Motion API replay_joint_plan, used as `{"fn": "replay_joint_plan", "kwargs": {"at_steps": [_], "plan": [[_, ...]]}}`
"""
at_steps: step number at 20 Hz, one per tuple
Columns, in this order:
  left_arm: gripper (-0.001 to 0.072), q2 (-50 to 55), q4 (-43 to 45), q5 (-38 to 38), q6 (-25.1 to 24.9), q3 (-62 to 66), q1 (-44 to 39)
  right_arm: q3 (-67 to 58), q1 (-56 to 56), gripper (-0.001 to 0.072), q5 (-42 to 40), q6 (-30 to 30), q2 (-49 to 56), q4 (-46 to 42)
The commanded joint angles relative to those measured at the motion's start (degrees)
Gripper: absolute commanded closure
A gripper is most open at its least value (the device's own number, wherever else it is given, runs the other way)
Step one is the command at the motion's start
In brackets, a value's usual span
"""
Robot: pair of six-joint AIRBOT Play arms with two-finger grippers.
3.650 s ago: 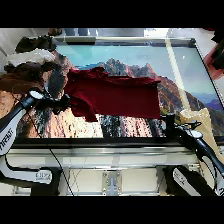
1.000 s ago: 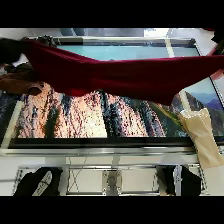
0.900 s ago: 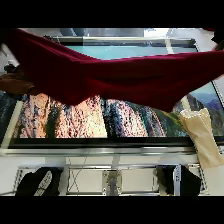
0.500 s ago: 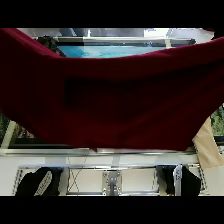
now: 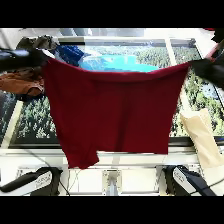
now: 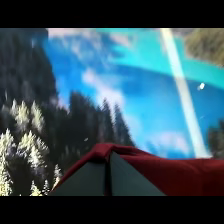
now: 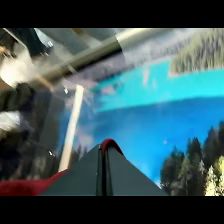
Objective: Fold the shirts.
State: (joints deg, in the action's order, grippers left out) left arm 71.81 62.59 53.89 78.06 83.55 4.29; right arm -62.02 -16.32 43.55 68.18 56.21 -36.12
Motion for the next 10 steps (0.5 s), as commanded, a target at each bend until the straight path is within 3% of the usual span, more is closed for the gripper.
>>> {"fn": "replay_joint_plan", "kwargs": {"at_steps": [1,4,7,10], "plan": [[0.0699,12.6,3.8,-8.8,3.1,-2.4,-2.3,2.8,10.7,0.0682,-19.4,-0.3,12.7,-3.1],[0.0699,20.3,3.9,-13.9,4.9,-1.4,-2.2,0.7,10.8,0.0682,-24.0,-0.4,21.1,0.2],[0.0699,23.3,5.0,-13.7,4.6,1.4,-2.2,-3.0,10.0,0.0682,-24.5,-0.6,24.2,0.0],[0.0698,23.1,7.0,-6.4,2.9,5.7,-2.2,-7.5,7.0,0.0682,-18.8,-0.5,24.2,-2.0]]}}
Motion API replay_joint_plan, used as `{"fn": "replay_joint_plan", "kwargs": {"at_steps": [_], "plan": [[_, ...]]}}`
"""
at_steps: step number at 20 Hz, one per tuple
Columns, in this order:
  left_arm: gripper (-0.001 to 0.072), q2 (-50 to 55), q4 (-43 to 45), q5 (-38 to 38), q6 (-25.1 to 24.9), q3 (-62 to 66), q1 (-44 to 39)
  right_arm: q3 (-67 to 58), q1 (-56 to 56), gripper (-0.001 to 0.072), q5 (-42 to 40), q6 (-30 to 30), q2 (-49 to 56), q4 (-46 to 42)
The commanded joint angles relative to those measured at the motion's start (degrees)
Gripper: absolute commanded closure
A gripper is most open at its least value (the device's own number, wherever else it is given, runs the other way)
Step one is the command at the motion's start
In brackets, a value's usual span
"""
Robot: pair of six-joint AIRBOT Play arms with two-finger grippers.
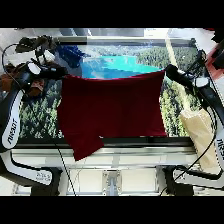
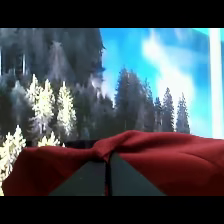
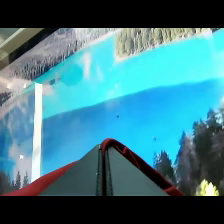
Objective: Fold the shirts.
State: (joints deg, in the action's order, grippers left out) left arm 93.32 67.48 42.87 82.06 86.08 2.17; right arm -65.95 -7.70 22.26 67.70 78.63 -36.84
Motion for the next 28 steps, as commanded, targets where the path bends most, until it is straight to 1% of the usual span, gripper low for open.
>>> {"fn": "replay_joint_plan", "kwargs": {"at_steps": [1,2,4,5,7,8,10,13,15,17,19,22,23,24,28], "plan": [[0.0698,1.5,2.1,9.6,-1.7,5.1,-0.1,-4.9,-2.8,0.0682,5.9,-0.1,1.6,-1.5],[0.0699,1.4,2.1,15.1,-2.6,6.7,-0.1,-6.0,-4.1,0.0683,9.8,-0.1,1.5,-1.8],[0.0698,1.1,2.0,25.0,-2.7,7.5,-0.1,-6.6,-6.1,0.0682,16.8,0.0,1.3,-3.4],[0.0699,1.1,2.0,30.2,-3.7,7.5,-0.1,-6.6,-6.6,0.0682,19.8,0.3,1.3,-5.1],[0.0698,1.0,1.9,37.7,-5.0,7.1,-0.1,-6.6,-7.0,0.0682,25.0,3.6,1.3,-11.7],[0.0698,0.8,2.0,39.8,-5.6,7.1,-0.1,-6.6,-6.9,0.0682,27.7,5.2,1.3,-15.2],[0.0698,-0.3,1.4,41.6,-5.6,7.1,-0.1,-6.6,-6.9,0.0682,32.6,6.3,1.3,-19.4],[0.0698,-2.4,-1.6,45.5,-5.6,6.8,-0.1,-6.5,-6.8,0.0682,35.8,6.4,1.3,-21.5],[0.0699,-3.3,-1.5,45.5,-5.4,3.8,-0.5,-6.5,-6.6,0.0682,36.7,6.4,1.3,-21.5],[0.0699,-4.1,-1.3,42.8,-5.4,-2.3,-1.2,-6.5,-5.8,0.0682,37.9,6.4,1.3,-22.8],[0.0699,-4.2,0.3,37.7,-4.7,-9.1,-1.9,-6.5,-4.6,0.0682,38.6,6.5,1.4,-24.3],[0.0699,-4.2,5.7,30.3,-0.6,-14.2,-1.9,-6.1,-2.7,0.0682,38.8,8.8,1.4,-28.7],[0.0698,-4.2,7.5,28.8,0.5,-14.4,-1.9,-5.3,-2.5,0.0682,38.3,9.1,1.4,-29.1],[0.0698,-4.2,8.0,28.0,0.7,-14.4,-1.9,-3.8,-2.5,0.0682,37.0,9.1,1.4,-28.8],[0.0698,-4.2,7.5,27.0,0.7,-14.4,-1.9,1.9,-2.5,0.0682,30.4,10.6,1.4,-28.8]]}}
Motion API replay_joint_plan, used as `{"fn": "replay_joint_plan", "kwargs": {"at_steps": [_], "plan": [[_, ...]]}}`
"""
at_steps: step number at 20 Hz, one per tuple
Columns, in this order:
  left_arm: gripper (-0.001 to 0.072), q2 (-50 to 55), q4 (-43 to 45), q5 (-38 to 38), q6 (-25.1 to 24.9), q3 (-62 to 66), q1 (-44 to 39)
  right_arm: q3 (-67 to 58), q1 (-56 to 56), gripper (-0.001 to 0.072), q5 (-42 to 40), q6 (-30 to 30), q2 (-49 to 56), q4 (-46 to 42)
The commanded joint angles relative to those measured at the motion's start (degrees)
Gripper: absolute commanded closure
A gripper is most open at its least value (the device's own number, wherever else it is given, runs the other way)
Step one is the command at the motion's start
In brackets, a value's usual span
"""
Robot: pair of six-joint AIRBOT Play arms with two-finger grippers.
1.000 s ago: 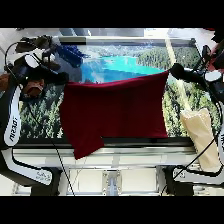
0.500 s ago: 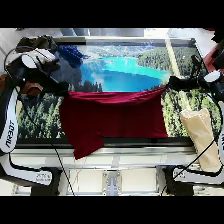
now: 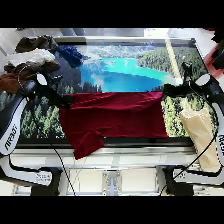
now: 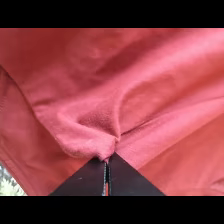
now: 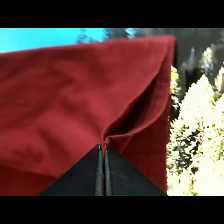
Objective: Fold the shirts.
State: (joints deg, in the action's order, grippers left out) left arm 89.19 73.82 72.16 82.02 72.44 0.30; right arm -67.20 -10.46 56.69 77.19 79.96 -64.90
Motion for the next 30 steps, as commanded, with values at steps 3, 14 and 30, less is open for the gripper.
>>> {"fn": "replay_joint_plan", "kwargs": {"at_steps": [3,14,30], "plan": [[0.0698,0.0,1.1,-3.5,0.7,-0.8,0.0,5.9,0.2,0.0682,-6.8,2.4,0.0,-0.7],[0.0339,-4.3,-2.0,-5.0,-1.0,2.1,0.4,4.9,0.0,0.0316,-1.4,1.8,-3.4,-1.6],[0.0319,-55.3,-7.0,-1.6,22.3,-52.2,1.1,12.5,0.0,0.0262,2.0,4.2,-20.9,-4.3]]}}
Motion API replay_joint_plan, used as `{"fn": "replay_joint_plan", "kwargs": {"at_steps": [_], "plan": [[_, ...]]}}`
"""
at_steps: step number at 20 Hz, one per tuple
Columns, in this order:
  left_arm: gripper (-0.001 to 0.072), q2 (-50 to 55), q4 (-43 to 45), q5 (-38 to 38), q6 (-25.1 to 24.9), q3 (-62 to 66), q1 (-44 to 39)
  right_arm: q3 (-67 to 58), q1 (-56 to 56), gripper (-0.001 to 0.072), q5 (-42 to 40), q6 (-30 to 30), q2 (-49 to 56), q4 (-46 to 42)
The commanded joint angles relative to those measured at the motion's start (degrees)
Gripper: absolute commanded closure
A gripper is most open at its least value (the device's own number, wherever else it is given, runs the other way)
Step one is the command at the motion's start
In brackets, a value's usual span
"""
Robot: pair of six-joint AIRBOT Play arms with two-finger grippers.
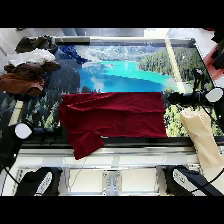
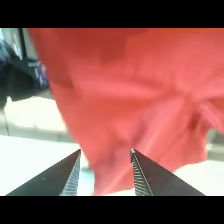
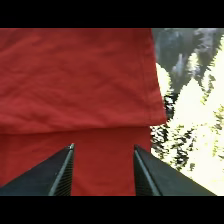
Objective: Fold the shirts.
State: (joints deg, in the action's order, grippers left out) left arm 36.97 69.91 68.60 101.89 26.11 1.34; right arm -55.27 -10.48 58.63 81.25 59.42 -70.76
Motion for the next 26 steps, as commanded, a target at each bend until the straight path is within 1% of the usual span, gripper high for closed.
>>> {"fn": "replay_joint_plan", "kwargs": {"at_steps": [1,2,4,6,9,12,15,19,21,22,24,25,26], "plan": [[0.0162,-3.1,-3.9,1.6,2.0,-6.6,0.0,0.6,0.0,0.0262,0.0,0.2,-0.4,1.7],[0.0043,-3.0,-4.2,1.3,2.0,-7.1,0.0,0.6,0.0,0.0262,0.1,0.1,-0.4,1.8],[0.0043,-3.0,-4.3,1.6,2.6,-8.5,0.0,0.6,0.0,0.0262,0.1,0.0,-0.4,1.7],[0.0043,-3.0,-6.2,1.1,3.1,-10.6,0.0,0.6,0.0,0.0262,0.1,0.0,-0.4,1.7],[0.0051,-3.0,-7.1,-2.8,3.3,-12.6,0.0,0.6,0.0,0.0263,0.0,0.0,-0.4,1.8],[0.0051,-1.6,-9.1,-4.4,3.1,-13.0,-0.1,0.6,0.0,0.0262,-0.2,-0.1,-0.4,2.5],[0.0056,0.9,-10.4,-10.5,3.3,-13.1,-3.3,0.6,0.0,0.0262,-0.3,-0.2,-0.4,3.2],[0.0070,6.0,-11.9,-15.3,4.2,-13.1,-9.6,0.6,0.0,0.0262,-0.6,-0.2,-0.4,4.0],[0.0079,8.6,-13.2,-16.5,4.5,-13.1,-10.7,0.6,0.0,0.0263,-0.3,-0.2,-0.5,4.1],[0.0178,9.3,-13.6,-16.7,4.5,-13.1,-10.7,0.6,0.0,0.0262,0.2,-0.2,-0.8,4.0],[0.0574,9.6,-13.8,-17.6,4.5,-13.0,-10.7,0.6,0.0,0.0263,2.4,-0.2,-2.0,2.8],[0.0697,9.6,-14.3,-17.9,4.4,-12.9,-10.7,0.6,0.0,0.0263,3.8,0.0,-3.2,1.3],[0.0696,9.6,-14.7,-17.9,4.4,-12.6,-10.7,0.6,0.0,0.0265,5.3,0.3,-4.6,-0.6]]}}
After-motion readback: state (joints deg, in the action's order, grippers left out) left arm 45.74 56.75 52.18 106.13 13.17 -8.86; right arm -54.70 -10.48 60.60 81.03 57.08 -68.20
